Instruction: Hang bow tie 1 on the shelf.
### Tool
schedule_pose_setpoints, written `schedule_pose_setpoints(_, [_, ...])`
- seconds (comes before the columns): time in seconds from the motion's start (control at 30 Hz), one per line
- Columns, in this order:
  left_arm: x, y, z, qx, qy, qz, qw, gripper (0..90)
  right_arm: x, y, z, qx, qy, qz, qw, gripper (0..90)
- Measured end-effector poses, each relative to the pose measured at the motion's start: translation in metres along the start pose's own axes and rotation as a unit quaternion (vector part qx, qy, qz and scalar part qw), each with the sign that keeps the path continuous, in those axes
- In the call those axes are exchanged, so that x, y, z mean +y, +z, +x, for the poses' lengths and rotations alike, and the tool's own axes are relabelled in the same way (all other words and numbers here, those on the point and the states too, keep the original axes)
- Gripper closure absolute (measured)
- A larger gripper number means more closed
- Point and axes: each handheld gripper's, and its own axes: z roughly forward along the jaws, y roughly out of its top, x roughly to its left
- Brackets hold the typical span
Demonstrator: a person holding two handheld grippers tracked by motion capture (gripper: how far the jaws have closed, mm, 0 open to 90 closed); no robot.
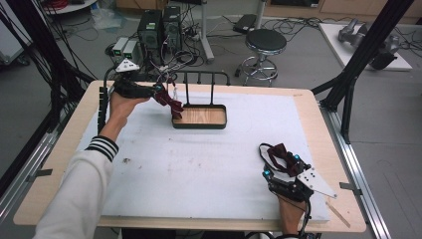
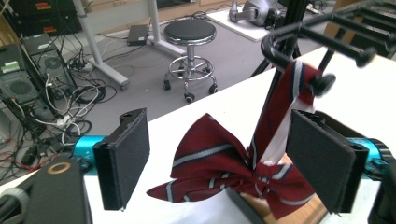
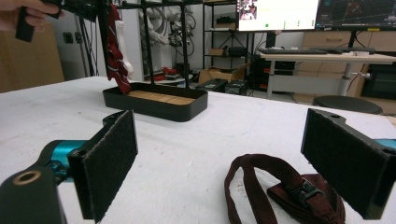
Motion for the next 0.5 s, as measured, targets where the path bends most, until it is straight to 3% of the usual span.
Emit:
schedule_pose_setpoints(0.1, [-0.005,-0.007,0.001,-0.006,0.011,-0.005,0.9999,21.2,0.0,0.0,0.0,0.0,0.0,0.001,1.0,9.9])
schedule_pose_setpoints(0.27, [-0.019,-0.027,0.003,-0.039,0.017,-0.039,0.9983,19.4,0.0,0.0,-0.001,-0.001,0.0,-0.003,1.0,9.9])
schedule_pose_setpoints(0.5, [-0.04,-0.049,0.004,-0.058,0.017,-0.047,0.997,17.6,0.0,0.0,0.0,-0.002,0.0,0.0,1.0,9.9])
